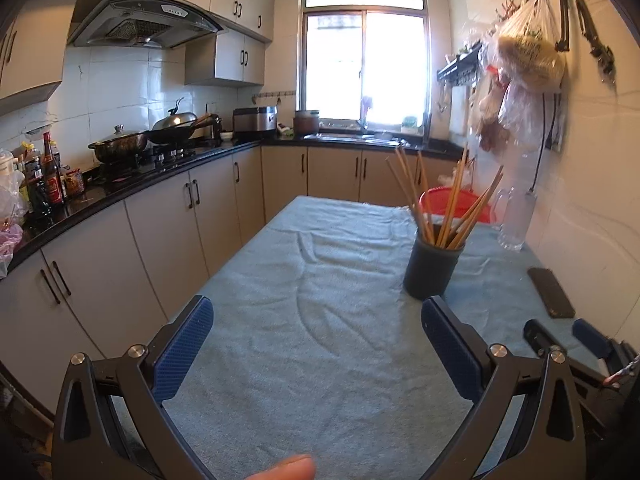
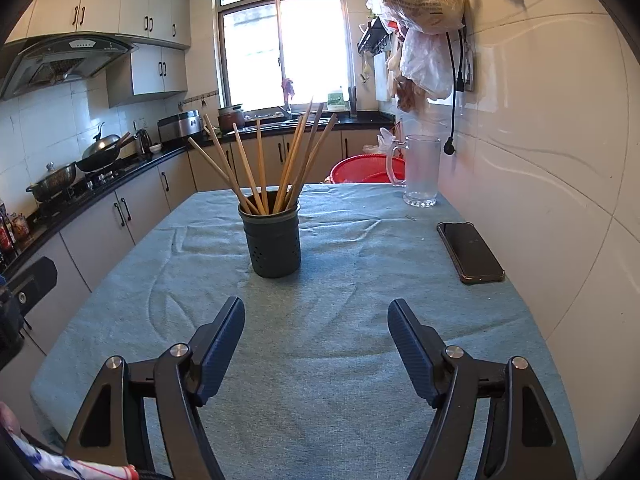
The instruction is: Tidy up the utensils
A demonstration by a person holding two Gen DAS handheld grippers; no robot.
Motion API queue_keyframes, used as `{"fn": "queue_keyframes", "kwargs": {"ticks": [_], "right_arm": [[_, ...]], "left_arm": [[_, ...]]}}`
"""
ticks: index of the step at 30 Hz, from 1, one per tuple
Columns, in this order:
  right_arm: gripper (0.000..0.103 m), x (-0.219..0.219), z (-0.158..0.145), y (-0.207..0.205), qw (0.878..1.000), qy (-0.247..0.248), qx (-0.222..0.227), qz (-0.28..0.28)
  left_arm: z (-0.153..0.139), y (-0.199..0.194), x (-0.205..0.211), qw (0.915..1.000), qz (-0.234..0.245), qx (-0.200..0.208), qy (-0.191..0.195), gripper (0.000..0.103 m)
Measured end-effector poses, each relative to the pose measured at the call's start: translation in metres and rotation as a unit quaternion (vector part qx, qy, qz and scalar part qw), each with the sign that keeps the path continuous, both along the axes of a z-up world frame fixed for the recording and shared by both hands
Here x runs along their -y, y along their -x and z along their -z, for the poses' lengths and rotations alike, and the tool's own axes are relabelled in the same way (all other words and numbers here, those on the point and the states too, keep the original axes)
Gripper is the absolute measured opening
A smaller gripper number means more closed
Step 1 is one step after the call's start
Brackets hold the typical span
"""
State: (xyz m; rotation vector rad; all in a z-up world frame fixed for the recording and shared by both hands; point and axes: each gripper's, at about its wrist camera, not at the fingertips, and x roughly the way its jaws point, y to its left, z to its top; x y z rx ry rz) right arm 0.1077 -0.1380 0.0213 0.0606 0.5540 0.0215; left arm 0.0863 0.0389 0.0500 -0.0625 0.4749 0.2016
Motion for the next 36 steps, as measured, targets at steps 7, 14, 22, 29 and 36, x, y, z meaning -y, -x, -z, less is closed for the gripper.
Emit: {"fn": "queue_keyframes", "kwargs": {"ticks": [7, 14, 22, 29, 36], "right_arm": [[0.08, -0.002, 0.004, -0.002, 1.0, 0.012, -0.004, 0.006], [0.08, -0.002, 0.008, -0.005, 1.0, 0.015, -0.011, 0.01], [0.08, -0.002, 0.013, -0.008, 0.999, 0.028, -0.008, 0.022], [0.081, 0.002, 0.013, -0.01, 0.999, 0.035, 0.002, 0.032], [0.081, 0.004, 0.017, -0.012, 0.999, 0.036, -0.004, 0.034]], "left_arm": [[0.011, -0.008, -0.004, 0.9995, 0.0, -0.029, 0.008, 0.103], [0.022, -0.017, -0.003, 0.9984, 0.007, -0.055, 0.009, 0.103], [0.034, -0.026, 0.0, 0.9975, 0.011, -0.07, 0.001, 0.103], [0.038, -0.031, 0.002, 0.9966, 0.018, -0.08, 0.001, 0.103], [0.041, -0.035, 0.003, 0.996, 0.023, -0.086, 0.003, 0.103]]}}
